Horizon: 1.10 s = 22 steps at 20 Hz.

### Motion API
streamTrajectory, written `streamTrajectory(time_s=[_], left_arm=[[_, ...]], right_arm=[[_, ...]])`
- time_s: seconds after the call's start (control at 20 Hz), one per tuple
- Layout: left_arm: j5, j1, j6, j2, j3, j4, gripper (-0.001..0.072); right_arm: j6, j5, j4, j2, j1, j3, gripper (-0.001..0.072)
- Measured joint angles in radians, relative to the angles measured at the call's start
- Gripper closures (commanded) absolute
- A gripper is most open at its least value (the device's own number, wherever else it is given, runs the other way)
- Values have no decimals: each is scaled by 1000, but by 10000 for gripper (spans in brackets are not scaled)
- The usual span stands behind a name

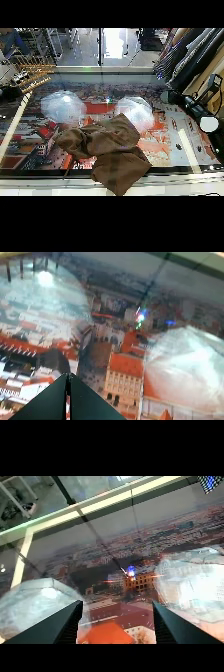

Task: Fold the clothes and pants, and hang the long-sleeved shirts on hangers.

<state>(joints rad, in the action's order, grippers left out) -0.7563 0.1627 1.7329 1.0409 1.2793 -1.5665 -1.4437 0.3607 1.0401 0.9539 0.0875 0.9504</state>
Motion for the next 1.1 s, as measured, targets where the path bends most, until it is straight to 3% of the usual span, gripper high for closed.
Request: streamTrajectory(time_s=[0.05,0.1,0.15,0.2,0.25,0.4,0.45,0.55,0.65,0.85,1.0,1.1], left_arm=[[8,0,0,0,0,3,677],[9,0,0,-1,0,3,585],[3,0,0,-2,0,10,415],[-20,0,-2,-3,0,14,151],[-50,0,-3,-3,0,18,-13],[-179,-9,-22,-2,0,27,-12],[-226,-17,-47,-2,0,28,-10],[-309,-38,-130,3,-1,56,-10],[-378,-45,-230,15,-18,118,-8],[-455,6,-435,55,-139,305,-5],[-476,92,-575,119,-244,476,-5],[-480,138,-660,177,-280,567,-7]], right_arm=[[-4,17,9,-19,0,0,198],[-6,35,15,-41,0,0,206],[-6,55,21,-68,0,0,205],[-6,74,26,-96,1,0,205],[1,93,36,-129,3,0,204],[31,129,64,-230,5,0,232],[34,142,70,-261,5,1,425],[40,199,80,-310,6,1,340],[27,333,98,-313,18,-2,166],[34,608,93,-204,96,-49,208],[140,704,-60,-45,174,-80,133],[217,734,-186,93,203,-80,132]])
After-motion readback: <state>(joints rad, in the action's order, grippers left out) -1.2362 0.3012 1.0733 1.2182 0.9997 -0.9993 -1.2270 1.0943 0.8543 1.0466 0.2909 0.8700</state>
